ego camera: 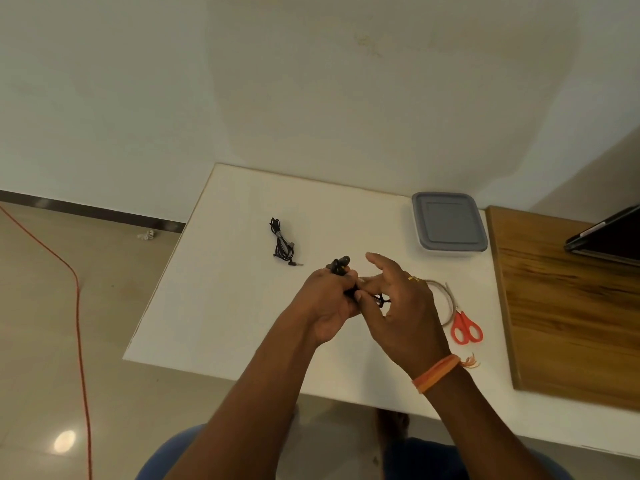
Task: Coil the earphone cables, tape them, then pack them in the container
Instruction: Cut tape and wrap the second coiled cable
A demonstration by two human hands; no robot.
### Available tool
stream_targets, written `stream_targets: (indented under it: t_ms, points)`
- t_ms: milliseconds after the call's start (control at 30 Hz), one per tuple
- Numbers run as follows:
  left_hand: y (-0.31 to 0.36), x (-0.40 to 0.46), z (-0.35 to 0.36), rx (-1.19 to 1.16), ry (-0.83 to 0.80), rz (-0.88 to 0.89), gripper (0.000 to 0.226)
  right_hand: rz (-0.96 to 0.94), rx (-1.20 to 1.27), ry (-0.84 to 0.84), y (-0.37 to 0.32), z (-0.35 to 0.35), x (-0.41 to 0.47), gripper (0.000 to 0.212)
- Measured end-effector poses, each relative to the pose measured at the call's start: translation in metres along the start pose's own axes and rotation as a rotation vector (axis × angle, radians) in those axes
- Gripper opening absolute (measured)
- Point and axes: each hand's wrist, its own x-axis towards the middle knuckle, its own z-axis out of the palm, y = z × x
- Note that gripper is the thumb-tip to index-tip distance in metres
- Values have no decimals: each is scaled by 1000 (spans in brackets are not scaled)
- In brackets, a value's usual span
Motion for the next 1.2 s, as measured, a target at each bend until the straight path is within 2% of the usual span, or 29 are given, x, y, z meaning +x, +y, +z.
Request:
stream_targets:
  t_ms: [100, 167, 267, 333, 400, 500, 700, 833, 967, 1033, 1133, 1200]
  points:
    - [0, -2, 1, 11, -2, 12, 10, 6, -17, -17, -1, 0, 1, 55]
    - [-2, -2, 3, 51, -26, 31, 8, 48, 56, 15, -2, -5, 3, 51]
    - [-3, 0, 6, 154, -85, 63, 4, 304, 410, 64, -2, -19, 10, 36]
    - [-3, 0, 7, 160, -70, 68, 6, 441, 688, 88, 3, -27, 13, 30]
    - [-3, 1, 8, 146, -46, 67, 6, 494, 779, 112, 8, -31, 15, 25]
    - [-3, 1, 7, 153, -44, 74, 4, 538, 709, 51, 15, -31, 16, 10]
    - [-5, 2, 5, 266, -43, 81, 22, 606, 712, -223, 16, -28, 15, 14]
    - [-6, 0, 7, 283, -34, 75, 28, 661, 766, -268, 18, -29, 17, 14]
    - [-6, 3, 7, 242, 30, 42, 25, 421, 531, -197, 16, -24, 17, 17]
    - [-6, 3, 6, 216, 66, 12, 19, 331, 421, -227, 14, -21, 17, 18]
    - [-6, 4, 2, 195, 94, -26, 6, 287, 386, -328, 15, -20, 18, 14]
    - [-6, 5, 2, 167, 99, -43, 7, 250, 367, -355, 16, -21, 18, 17]
